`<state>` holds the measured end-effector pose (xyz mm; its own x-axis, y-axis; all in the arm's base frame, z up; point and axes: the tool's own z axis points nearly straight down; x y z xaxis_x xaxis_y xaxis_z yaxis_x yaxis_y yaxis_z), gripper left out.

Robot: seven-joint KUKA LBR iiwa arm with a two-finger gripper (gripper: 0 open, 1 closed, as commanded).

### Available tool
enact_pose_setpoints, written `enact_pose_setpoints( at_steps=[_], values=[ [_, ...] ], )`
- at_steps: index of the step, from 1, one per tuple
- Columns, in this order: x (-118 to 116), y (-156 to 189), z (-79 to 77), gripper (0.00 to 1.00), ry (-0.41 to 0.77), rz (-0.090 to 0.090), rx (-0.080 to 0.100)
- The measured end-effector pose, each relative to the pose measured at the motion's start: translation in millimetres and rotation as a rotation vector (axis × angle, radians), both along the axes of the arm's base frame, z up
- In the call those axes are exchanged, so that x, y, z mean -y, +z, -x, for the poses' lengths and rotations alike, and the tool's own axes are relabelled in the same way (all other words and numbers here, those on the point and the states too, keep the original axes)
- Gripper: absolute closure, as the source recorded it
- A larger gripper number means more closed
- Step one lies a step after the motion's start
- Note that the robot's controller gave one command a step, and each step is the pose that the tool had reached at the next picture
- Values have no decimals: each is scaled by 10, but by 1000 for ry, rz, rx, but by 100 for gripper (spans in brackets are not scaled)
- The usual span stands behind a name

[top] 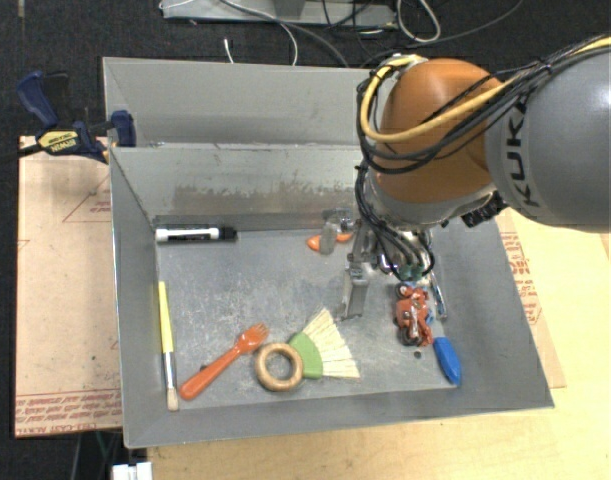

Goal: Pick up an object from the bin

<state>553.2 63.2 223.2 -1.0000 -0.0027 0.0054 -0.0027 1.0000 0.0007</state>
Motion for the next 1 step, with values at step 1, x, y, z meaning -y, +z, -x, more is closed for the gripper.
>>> enact_pose_setpoints(
  at_steps=[1],
  values=[
    [4, 34, -15, 0, -2, 0, 7]
  ],
)
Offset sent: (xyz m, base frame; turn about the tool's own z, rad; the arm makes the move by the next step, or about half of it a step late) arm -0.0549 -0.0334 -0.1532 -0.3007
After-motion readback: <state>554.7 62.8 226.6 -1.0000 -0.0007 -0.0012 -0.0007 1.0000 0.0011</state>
